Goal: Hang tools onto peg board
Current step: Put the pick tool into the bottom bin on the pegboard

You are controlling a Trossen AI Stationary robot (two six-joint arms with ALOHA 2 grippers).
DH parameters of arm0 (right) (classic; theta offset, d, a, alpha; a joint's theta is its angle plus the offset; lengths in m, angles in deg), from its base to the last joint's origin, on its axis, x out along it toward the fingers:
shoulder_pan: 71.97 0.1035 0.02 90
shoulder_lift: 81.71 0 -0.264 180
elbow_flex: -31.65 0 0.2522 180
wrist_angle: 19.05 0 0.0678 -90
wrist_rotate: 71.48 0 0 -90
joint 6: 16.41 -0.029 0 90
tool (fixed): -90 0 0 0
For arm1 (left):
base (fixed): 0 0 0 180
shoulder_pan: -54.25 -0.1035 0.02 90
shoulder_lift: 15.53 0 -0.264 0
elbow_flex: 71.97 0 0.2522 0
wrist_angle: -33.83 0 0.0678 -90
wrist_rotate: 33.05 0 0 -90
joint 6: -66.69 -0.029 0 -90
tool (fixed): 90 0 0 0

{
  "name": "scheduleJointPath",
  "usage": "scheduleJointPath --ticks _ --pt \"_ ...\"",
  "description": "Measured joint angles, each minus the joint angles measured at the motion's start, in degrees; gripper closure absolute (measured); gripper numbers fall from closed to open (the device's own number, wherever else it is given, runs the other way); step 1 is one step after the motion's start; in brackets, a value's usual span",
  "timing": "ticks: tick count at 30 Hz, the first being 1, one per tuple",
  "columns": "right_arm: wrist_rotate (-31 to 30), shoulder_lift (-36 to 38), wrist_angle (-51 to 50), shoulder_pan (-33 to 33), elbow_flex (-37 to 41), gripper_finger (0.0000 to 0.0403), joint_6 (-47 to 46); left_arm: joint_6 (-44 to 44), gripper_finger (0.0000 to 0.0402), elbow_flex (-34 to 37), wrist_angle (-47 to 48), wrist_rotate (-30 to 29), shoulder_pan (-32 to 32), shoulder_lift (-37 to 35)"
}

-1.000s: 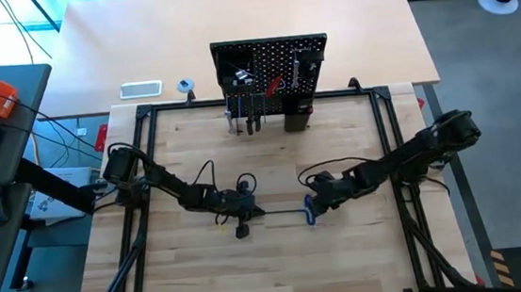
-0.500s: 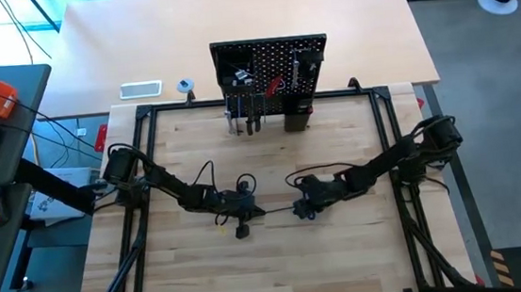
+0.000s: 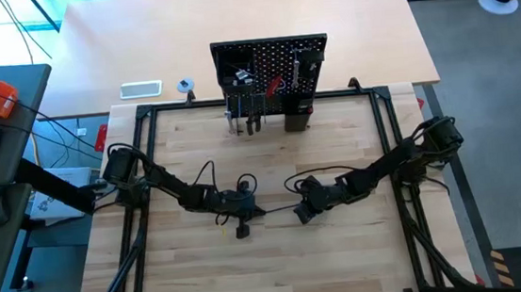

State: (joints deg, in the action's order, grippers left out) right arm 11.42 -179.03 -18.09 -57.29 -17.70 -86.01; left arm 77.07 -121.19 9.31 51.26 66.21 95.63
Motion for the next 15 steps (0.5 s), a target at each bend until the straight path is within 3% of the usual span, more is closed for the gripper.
scheduleJointPath --ticks 6,15 --pt "-2.5 3.7 0.8 1.1 -0.1 0.0397 4.6 -2.1 0.0399 -0.1 0.1 -0.1 -0.2 -1.2" --pt "-3.4 12.4 -8.5 0.9 -0.1 0.0403 11.9 -4.0 0.0344 0.3 3.1 -0.5 -0.3 -5.6"
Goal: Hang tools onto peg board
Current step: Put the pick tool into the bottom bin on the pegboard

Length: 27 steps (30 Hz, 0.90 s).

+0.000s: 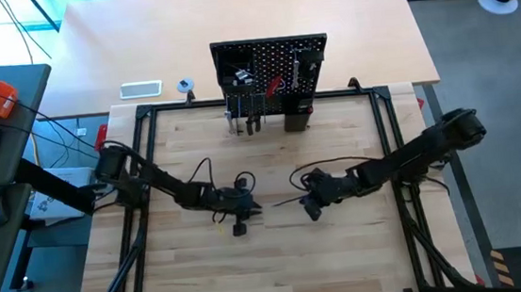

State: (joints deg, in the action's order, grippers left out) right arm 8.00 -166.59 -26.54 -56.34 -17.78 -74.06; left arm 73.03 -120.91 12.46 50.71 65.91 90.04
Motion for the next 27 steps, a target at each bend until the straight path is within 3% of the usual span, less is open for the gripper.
scheduleJointPath --ticks 8,15,21,27 --pt "-2.8 11.8 -22.2 -2.0 -4.4 0.0403 7.3 -3.4 0.0306 -0.1 5.2 -4.3 0.0 -7.0" --pt "-9.5 17.8 -45.8 -8.0 -19.0 0.0403 19.8 -6.5 0.0296 -0.1 10.3 -9.3 0.0 -12.7" --pt "-13.7 14.1 -58.6 -14.4 -36.6 0.0403 32.8 -6.6 0.0295 -0.2 11.9 -9.6 -0.4 -14.8" --pt "-13.1 2.9 -70.5 -20.4 -53.7 0.0403 43.0 -6.6 0.0295 -0.2 12.1 -9.6 -0.4 -14.8"
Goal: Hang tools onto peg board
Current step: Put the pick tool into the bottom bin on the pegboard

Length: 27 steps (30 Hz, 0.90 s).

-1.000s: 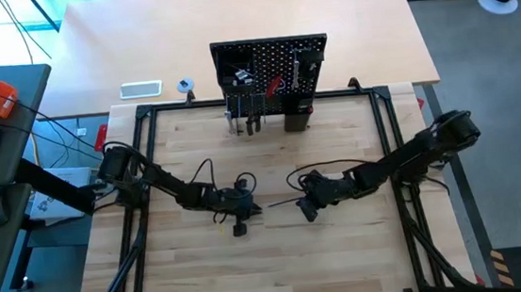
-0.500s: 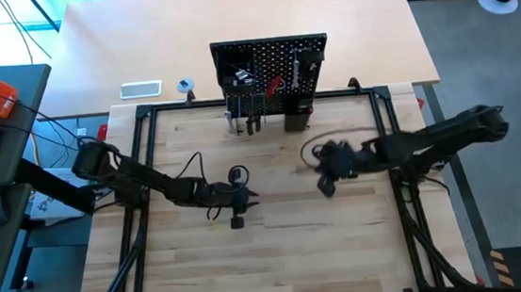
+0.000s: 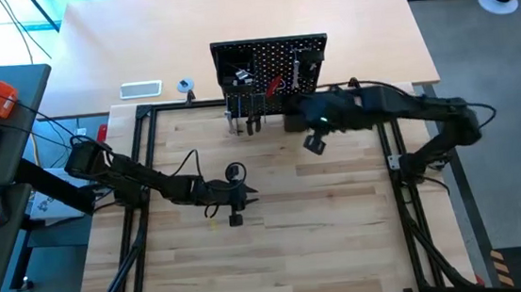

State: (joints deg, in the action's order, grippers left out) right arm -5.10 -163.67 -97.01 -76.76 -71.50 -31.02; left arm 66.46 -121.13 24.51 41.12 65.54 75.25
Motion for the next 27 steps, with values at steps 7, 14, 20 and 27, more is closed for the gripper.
scheduleJointPath --ticks 7,14,20,27 --pt "0.0 -15.7 -14.7 -4.1 -18.7 0.0403 7.2 0.5 0.0295 0.0 0.9 0.0 0.0 0.0" --pt "-2.9 -24.4 -22.0 -5.2 -30.6 0.0403 10.6 1.0 0.0295 0.0 2.3 0.0 0.0 0.0" --pt "-3.6 -26.1 -24.3 -6.1 -34.8 0.0403 11.1 0.6 0.0295 0.0 2.4 0.0 0.0 0.0" --pt "-3.3 -26.9 -23.3 -7.2 -34.7 0.0403 12.0 0.0 0.0295 0.0 2.3 -0.2 0.0 0.0"
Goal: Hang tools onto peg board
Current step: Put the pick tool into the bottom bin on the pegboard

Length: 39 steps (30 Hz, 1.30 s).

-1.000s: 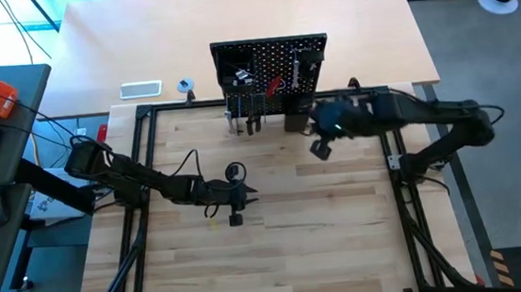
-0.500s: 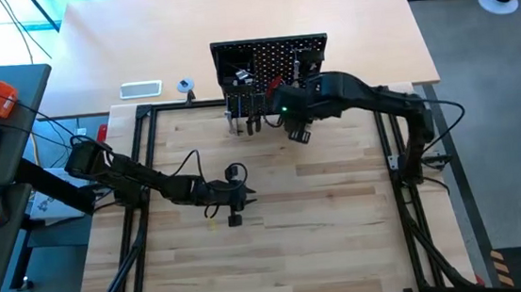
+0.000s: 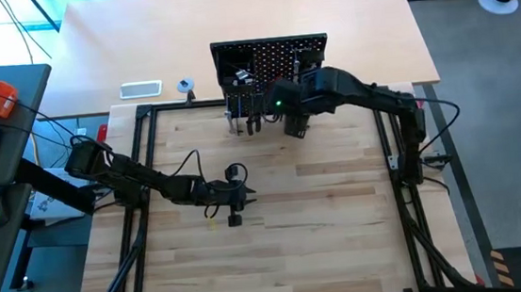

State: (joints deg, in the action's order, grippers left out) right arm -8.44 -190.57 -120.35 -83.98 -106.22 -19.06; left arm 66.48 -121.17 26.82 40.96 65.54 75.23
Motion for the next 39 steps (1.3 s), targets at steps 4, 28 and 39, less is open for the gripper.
scheduleJointPath --ticks 4,28,39 --pt "-1.7 -2.1 0.3 0.0 0.0 0.0403 1.2 0.0 0.0295 0.0 0.0 0.0 0.0 0.0" --pt "-3.7 -4.8 1.4 -0.5 2.0 0.0403 1.6 0.0 0.0295 0.0 0.2 0.0 0.0 0.0" --pt "-6.0 -4.9 4.2 -0.8 8.8 0.0403 1.6 0.1 0.0295 0.0 0.4 0.0 0.0 0.0"
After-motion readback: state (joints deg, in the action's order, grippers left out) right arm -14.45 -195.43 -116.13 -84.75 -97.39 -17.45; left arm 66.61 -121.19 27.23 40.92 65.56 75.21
